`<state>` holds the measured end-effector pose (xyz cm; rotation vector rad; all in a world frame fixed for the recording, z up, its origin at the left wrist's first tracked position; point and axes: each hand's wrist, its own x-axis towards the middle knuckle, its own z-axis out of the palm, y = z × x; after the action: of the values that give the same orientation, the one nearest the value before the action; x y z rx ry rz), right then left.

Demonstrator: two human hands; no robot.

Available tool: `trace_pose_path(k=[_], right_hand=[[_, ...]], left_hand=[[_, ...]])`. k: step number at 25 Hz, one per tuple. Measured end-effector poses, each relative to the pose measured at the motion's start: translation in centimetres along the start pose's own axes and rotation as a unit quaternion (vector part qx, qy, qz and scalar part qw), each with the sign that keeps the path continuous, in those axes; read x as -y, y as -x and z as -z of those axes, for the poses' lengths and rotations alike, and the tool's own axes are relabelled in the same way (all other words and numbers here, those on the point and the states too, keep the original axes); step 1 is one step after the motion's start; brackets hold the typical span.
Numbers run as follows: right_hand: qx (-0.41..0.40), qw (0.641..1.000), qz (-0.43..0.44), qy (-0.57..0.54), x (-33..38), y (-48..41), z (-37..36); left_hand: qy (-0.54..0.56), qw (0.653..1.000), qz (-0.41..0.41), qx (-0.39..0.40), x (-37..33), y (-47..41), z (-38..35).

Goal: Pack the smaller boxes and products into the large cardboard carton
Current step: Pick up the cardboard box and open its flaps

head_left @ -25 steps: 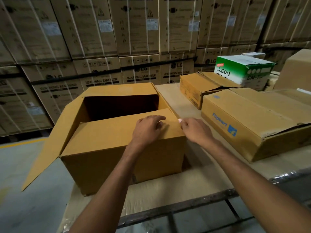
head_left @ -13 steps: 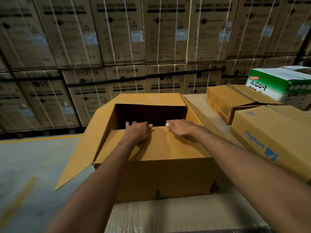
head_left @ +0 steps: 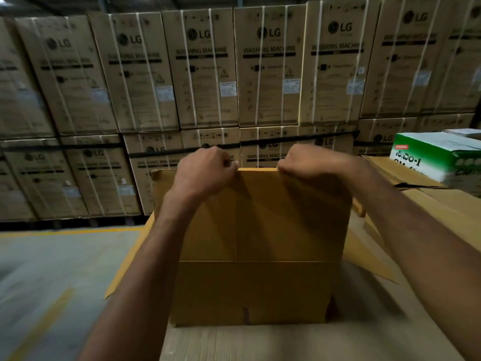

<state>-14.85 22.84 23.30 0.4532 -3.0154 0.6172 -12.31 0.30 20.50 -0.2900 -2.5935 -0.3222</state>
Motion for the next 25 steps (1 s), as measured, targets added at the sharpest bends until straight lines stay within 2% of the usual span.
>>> trace_pose_path(k=[2,5,6,8,11,14,16,19,22,25], right_hand=[[0.114,0.991,0.014,-0.063,0.5,3.3,1.5],[0.315,0.948,0.026,-0.023,0.6,6.8,-1.0],[0.354,0.934,0.037,0.014,0.4,7.4,-3.1],[0.383,0.918,0.057,0.088,-0.3,8.2,-8.2],[0.317,0.932,0.084,0.152,-2.6,8.7,-14.2],[0.218,0.947,0.147,0.182,-4.9,9.2,-16.2],[0.188,0.957,0.172,0.141,-5.6,9.0,-15.9],[0.117,0.981,0.152,0.001,-5.9,6.8,-14.1],[0.031,0.991,0.127,-0.042,-6.2,1.1,-13.0],[0.001,0.996,0.086,-0.028,-6.5,-5.7,-14.0]], left_hand=[[0.013,0.996,0.004,0.092,-1.1,2.6,3.1],[0.069,0.956,0.02,0.286,-2.0,6.6,4.2],[0.085,0.939,0.034,0.332,-2.3,7.8,3.1],[0.082,0.913,0.063,0.394,-2.5,9.6,-0.5],[0.063,0.889,0.081,0.446,-1.8,11.8,-7.0],[0.064,0.896,0.075,0.432,-1.4,13.0,-10.6],[0.078,0.901,0.077,0.42,-1.5,12.9,-11.1],[0.122,0.915,0.06,0.38,-1.6,11.0,-10.2],[0.138,0.938,0.053,0.314,-0.9,6.5,-10.1],[0.057,0.952,0.04,0.298,1.1,-0.4,-13.2]])
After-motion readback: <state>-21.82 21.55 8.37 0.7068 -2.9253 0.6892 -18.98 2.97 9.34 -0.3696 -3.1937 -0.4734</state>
